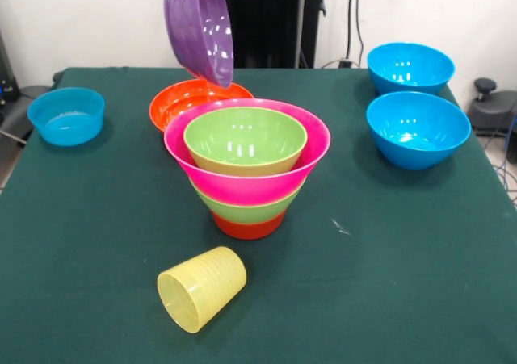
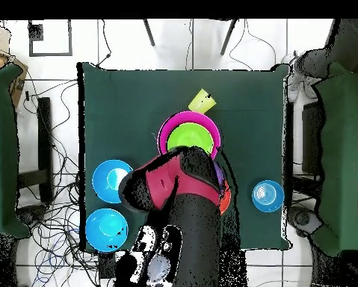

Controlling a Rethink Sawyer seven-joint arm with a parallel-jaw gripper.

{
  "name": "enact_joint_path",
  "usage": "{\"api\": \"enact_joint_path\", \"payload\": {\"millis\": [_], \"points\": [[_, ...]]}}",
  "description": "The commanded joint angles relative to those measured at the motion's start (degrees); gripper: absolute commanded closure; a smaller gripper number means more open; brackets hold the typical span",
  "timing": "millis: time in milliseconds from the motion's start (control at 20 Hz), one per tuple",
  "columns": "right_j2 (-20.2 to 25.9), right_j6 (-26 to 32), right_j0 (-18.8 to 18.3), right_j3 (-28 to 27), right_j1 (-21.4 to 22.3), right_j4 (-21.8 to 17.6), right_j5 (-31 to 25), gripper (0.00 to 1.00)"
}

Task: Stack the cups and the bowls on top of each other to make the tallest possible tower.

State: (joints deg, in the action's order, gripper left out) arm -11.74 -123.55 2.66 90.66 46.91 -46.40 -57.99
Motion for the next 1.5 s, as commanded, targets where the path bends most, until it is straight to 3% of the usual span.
{"api": "enact_joint_path", "payload": {"millis": [50, 750, 1500], "points": [[-1.0, -7.8, 2.4, -5.3, -5.8, -4.1, -5.1, 1.0], [-6.7, -12.1, 6.6, -9.4, -14.2, -1.6, -2.3, 1.0], [-9.5, -13.3, 9.2, -10.3, -17.2, 2.8, -1.6, 1.0]]}}
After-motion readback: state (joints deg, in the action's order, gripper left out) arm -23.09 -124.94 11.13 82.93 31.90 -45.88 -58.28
